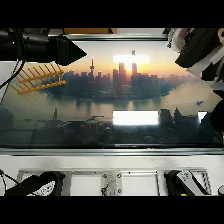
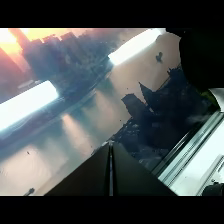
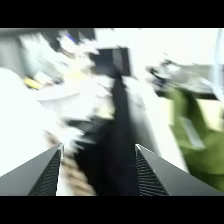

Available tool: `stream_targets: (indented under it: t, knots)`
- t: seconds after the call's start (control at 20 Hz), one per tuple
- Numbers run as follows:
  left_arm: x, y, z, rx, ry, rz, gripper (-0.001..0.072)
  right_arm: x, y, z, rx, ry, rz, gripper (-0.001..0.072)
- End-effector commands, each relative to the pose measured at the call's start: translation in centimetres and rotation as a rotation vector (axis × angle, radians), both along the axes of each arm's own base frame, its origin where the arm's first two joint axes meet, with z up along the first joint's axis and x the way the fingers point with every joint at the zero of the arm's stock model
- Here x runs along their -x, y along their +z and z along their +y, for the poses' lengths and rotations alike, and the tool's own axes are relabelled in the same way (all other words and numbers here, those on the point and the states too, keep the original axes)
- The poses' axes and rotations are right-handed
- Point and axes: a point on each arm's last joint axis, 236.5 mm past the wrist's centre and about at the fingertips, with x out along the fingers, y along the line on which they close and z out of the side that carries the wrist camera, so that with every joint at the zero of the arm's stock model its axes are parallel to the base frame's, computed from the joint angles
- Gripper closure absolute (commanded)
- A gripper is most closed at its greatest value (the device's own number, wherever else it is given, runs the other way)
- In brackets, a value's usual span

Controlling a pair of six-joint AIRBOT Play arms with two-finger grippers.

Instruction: Fold the clothes and pants, and hang the long-sleeved shirts on hangers.

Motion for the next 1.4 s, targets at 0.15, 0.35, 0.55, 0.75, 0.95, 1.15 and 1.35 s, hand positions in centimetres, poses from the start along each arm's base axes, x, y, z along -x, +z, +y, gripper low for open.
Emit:
stream_targets:
  t: [0.15,0.35,0.55,0.75,0.95,1.15,1.35]
  knots:
    - [-0.1,-0.1,0.1,-0.007,0.005,-0.002,0.0692,-8.1,2.8,12.5,0.051,0.540,-0.084,0.0224]
    - [-0.5,-0.6,0.2,0.010,0.026,0.001,0.0693,-16.7,-3.0,26.5,0.125,1.036,0.175,0.0223]
    - [-0.8,-3.9,0.5,0.036,0.081,0.054,0.0693,-17.9,-14.0,43.8,0.086,1.616,0.486,0.0224]
    - [-0.2,-7.1,0.6,0.036,0.099,0.124,0.0692,-14.3,-25.7,53.9,0.009,1.935,0.823,0.0224]
    - [0.0,-9.4,0.6,0.022,0.100,0.178,0.0692,-11.7,-32.7,57.9,-0.034,2.037,1.018,0.0224]
    - [0.1,-10.7,0.7,0.013,0.100,0.209,0.0692,-11.0,-33.9,58.4,-0.052,2.063,1.057,0.0226]
    - [0.1,-10.7,0.7,0.012,0.100,0.210,0.0692,-11.0,-33.9,58.4,-0.052,2.063,1.057,0.0391]
